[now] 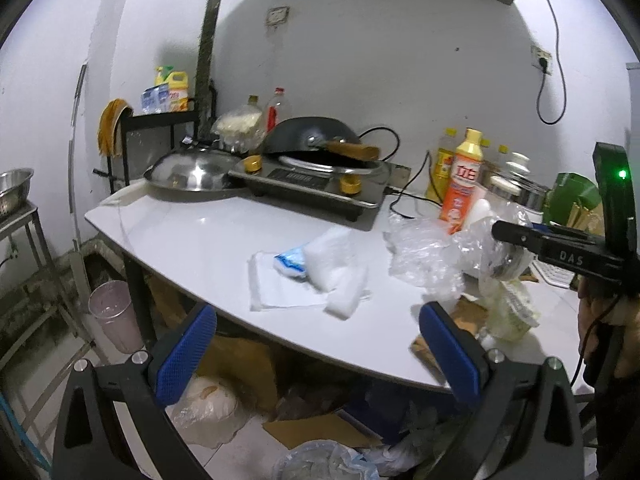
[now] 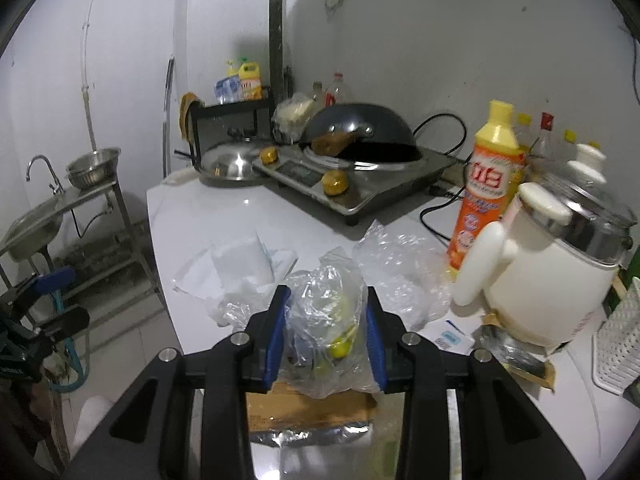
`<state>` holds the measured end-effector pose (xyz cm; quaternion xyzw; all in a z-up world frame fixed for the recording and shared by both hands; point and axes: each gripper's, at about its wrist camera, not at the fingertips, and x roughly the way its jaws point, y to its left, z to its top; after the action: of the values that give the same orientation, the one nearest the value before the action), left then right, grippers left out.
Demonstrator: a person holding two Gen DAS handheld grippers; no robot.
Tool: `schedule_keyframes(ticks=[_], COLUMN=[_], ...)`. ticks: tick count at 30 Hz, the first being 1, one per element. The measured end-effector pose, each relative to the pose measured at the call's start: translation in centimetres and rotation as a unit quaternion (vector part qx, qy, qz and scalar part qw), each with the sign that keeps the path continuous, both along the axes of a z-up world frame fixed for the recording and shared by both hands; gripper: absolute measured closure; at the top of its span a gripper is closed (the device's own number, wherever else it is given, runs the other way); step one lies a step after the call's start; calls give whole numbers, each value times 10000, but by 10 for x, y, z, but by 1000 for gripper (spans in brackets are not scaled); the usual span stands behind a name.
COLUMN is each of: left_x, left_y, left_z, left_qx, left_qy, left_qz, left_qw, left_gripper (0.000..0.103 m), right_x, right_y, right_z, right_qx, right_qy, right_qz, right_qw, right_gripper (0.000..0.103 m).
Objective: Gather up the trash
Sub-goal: 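Lift the clear plastic bag with the right tool while the left tool grasps another plastic bag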
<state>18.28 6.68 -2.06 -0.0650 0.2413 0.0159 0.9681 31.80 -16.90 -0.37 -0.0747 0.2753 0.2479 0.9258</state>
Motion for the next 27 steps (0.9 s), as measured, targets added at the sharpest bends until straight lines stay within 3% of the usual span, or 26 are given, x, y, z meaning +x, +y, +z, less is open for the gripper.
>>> schedule_keyframes(ticks=[15,21,27], left_x=[33,62,108], left_y=[-71,-91,-106], left_z=[30,33,22], left_qx=[146,232,48], left_qy=[-155,-47,423], left_qz=[-536,-776,-1194], left_qw=[9983,9967,9919], left_gripper=[2,2,1], right_x=[-23,-17,-7], right_y=[-89,-125,-156], right_z=[34,24,10], right_qx=[488,591,690], right_qy=[-216,-105,-11], right_qz=[-440,-750,-977], right_qw=[9976,9954,9928], right_gripper=[70,70,70])
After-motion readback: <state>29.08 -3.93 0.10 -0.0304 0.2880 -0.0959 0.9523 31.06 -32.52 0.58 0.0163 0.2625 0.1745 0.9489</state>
